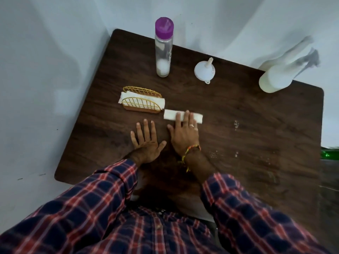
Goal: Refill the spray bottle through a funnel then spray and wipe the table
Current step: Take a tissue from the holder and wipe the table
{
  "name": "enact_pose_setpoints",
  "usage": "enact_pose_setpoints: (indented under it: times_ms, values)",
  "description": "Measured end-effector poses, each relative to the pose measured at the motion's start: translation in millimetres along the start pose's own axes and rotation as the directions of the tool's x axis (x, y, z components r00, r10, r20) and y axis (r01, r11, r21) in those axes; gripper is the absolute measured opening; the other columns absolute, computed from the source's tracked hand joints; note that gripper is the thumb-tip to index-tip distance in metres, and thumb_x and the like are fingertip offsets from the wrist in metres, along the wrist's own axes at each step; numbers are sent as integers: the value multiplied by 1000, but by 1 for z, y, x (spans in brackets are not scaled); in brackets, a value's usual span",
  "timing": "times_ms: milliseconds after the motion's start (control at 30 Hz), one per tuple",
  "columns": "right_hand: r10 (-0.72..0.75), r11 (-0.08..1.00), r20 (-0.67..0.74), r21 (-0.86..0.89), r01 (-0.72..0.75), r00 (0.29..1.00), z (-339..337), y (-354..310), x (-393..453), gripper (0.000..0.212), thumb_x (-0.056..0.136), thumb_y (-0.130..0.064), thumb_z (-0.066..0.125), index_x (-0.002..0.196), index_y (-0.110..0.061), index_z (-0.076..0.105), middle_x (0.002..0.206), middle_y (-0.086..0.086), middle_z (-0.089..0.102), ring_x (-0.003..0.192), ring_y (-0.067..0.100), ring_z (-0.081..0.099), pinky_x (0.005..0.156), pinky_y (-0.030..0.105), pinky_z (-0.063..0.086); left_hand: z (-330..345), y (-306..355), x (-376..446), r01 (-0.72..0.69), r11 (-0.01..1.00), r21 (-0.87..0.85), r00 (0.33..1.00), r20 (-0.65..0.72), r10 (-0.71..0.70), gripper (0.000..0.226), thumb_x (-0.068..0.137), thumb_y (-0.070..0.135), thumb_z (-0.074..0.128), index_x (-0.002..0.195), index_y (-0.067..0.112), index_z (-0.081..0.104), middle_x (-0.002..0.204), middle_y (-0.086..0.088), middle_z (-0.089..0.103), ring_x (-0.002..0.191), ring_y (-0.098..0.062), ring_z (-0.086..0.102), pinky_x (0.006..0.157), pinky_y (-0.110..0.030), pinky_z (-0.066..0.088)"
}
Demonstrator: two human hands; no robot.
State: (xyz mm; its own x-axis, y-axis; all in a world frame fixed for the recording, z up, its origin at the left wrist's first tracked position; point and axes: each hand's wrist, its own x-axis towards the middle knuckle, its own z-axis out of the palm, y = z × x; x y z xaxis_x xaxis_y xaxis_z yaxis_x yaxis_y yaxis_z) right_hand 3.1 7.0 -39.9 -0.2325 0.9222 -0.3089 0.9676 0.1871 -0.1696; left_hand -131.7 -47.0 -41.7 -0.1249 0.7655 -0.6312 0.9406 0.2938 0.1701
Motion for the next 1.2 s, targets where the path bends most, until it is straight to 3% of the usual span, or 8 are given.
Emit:
enact_pose_setpoints:
  times_ms: [167,267,400,600,800,967,1067,1200]
  values:
    - [322,946,-104,66,-316,941,-11,58,24,74,96,-49,21,144,5,36,146,38,32,139,51,28,114,59,25,-2,1,-1,4,1000,2,1000,-1,-4,88,96,60,29,150,16,-24,156,-11,-33,143,-35,-31,112,-55,-17]
    - [199,980,-116,21,-198,973,-21,54,51,72,99,-46,22,145,8,31,149,37,28,140,50,26,117,55,22,0,-1,0,7,1000,8,1000,-19,-7,87,96,60,27,150,15,-24,157,-11,-32,143,-35,-30,112,-55,-17]
    - [-6,1000,-41,4,6,999,6,20,-7,64,102,-41,27,150,2,23,154,31,22,145,45,19,120,52,18,1,-1,-2,2,1000,-13,1000,-13,-2,85,96,59,26,150,16,-24,156,-11,-33,143,-34,-31,114,-57,-16]
    - [307,951,-73,70,-303,949,-3,49,-4,63,101,-37,28,152,-1,20,158,27,16,147,42,15,119,52,16,0,-2,1,2,1000,-20,1000,14,-2,81,97,59,20,149,17,-27,155,-9,-36,141,-33,-34,112,-55,-19]
    - [-44,999,25,-2,44,999,26,-1,-89,68,99,-43,14,152,-1,22,157,27,19,147,41,17,120,50,18,-1,1,-2,17,998,-68,1000,-7,-18,75,97,59,13,152,19,-19,158,-7,-31,144,-30,-31,114,-55,-18]
    - [324,942,-40,106,-319,945,21,11,-77,64,101,-42,26,149,1,28,155,28,25,145,43,23,117,54,24,-2,2,-3,16,999,-50,1000,-14,-17,77,97,59,14,152,18,-21,157,-7,-32,143,-30,-31,113,-54,-19]
    - [211,977,-16,45,-210,977,23,0,-69,68,101,-45,20,150,2,22,157,28,19,145,44,18,119,52,18,1,1,-6,2,999,-34,1000,-23,-3,76,98,59,14,152,17,-19,158,-9,-31,144,-32,-30,112,-55,-19]
    - [1,999,57,32,-3,998,48,-31,-153,73,96,-49,18,145,2,37,151,28,33,141,44,30,115,53,29,1,0,-9,-35,999,-33,998,-47,33,77,98,58,16,153,16,-18,158,-10,-29,144,-33,-29,113,-56,-18]
